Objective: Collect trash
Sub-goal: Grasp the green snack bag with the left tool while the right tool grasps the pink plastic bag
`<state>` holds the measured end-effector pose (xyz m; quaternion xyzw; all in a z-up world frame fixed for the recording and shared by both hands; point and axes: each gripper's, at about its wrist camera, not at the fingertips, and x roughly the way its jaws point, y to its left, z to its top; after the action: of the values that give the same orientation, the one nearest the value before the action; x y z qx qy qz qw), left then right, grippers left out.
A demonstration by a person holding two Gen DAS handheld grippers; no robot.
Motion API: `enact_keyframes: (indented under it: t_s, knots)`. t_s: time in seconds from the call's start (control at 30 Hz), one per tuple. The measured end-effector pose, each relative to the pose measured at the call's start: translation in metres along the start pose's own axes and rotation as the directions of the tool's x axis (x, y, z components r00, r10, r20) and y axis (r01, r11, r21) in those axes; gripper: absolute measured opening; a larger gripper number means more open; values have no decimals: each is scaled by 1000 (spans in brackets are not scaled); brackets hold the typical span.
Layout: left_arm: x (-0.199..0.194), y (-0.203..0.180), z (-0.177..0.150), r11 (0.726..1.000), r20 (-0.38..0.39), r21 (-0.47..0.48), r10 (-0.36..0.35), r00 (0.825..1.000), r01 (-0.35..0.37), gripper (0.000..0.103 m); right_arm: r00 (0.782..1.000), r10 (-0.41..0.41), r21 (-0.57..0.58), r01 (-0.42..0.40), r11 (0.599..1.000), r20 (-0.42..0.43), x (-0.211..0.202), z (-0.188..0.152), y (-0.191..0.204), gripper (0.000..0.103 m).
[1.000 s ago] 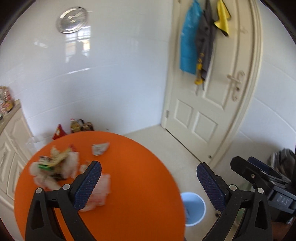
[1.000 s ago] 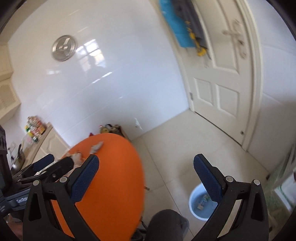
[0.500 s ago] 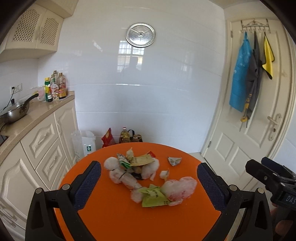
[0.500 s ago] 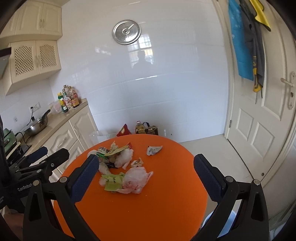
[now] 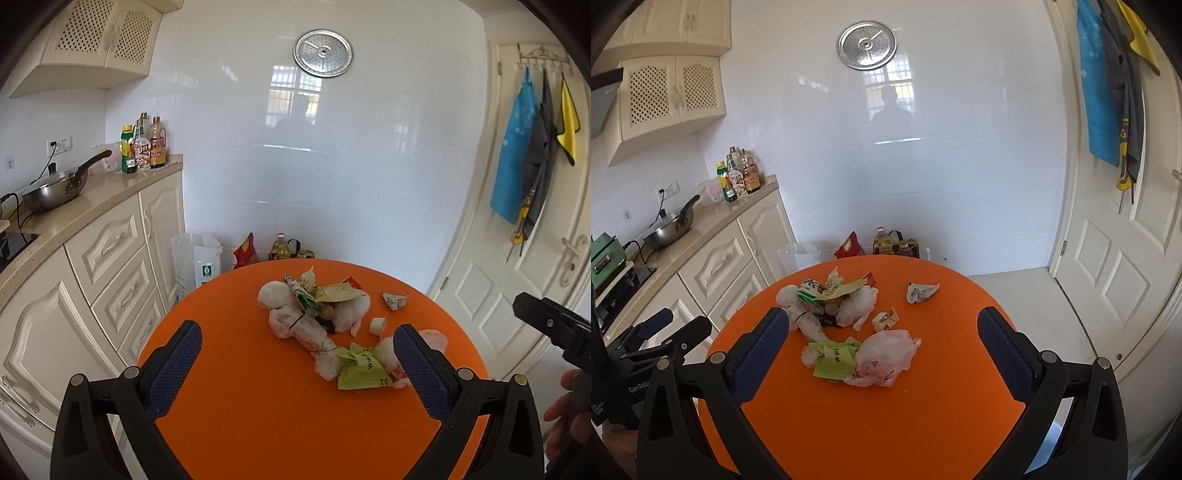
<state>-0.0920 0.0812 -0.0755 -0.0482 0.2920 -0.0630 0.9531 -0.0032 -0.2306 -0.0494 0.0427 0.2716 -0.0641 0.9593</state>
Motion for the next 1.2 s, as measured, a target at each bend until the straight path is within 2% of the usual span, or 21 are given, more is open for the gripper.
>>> enact_keyframes:
  t_s: [0.2, 0.57, 0.6, 0.67, 0.7, 0.73, 0.77, 1.1, 1.2]
  knots:
    - [45, -18, 14, 1000, -91, 22, 6, 996, -4, 102, 984, -2, 43, 10, 999, -178, 73, -27, -6, 103]
    - [133, -37, 44, 999, -191, 48, 27, 981, -19, 102, 934, 16, 65, 8, 998, -357, 170, -57, -13, 103]
    - [140, -42, 47, 999, -200, 51, 30, 979, -20, 102, 929, 16, 65, 9, 998, -370, 176, -59, -12, 102]
    - [156, -44, 51, 998, -210, 58, 34, 977, -22, 102, 920, 39, 73, -11, 997, -390, 189, -64, -15, 87]
    - [163, -43, 51, 998, -213, 62, 35, 976, -22, 102, 917, 81, 101, -45, 994, -391, 192, -66, -19, 78]
    - [170, -47, 53, 997, -218, 68, 37, 975, -23, 102, 922, 83, 99, -49, 994, -378, 190, -66, -20, 63]
    - [176, -52, 55, 997, -222, 74, 38, 974, -22, 102, 922, 98, 98, -65, 993, -374, 188, -66, -22, 57]
    - [234, -105, 44, 984, -269, 175, 7, 963, 42, 102, 939, 81, 154, -30, 988, -334, 157, -69, -69, 55]
    - [257, -117, 41, 973, -262, 230, 35, 964, 27, 102, 942, 73, 171, -17, 985, -328, 149, -69, -82, 55]
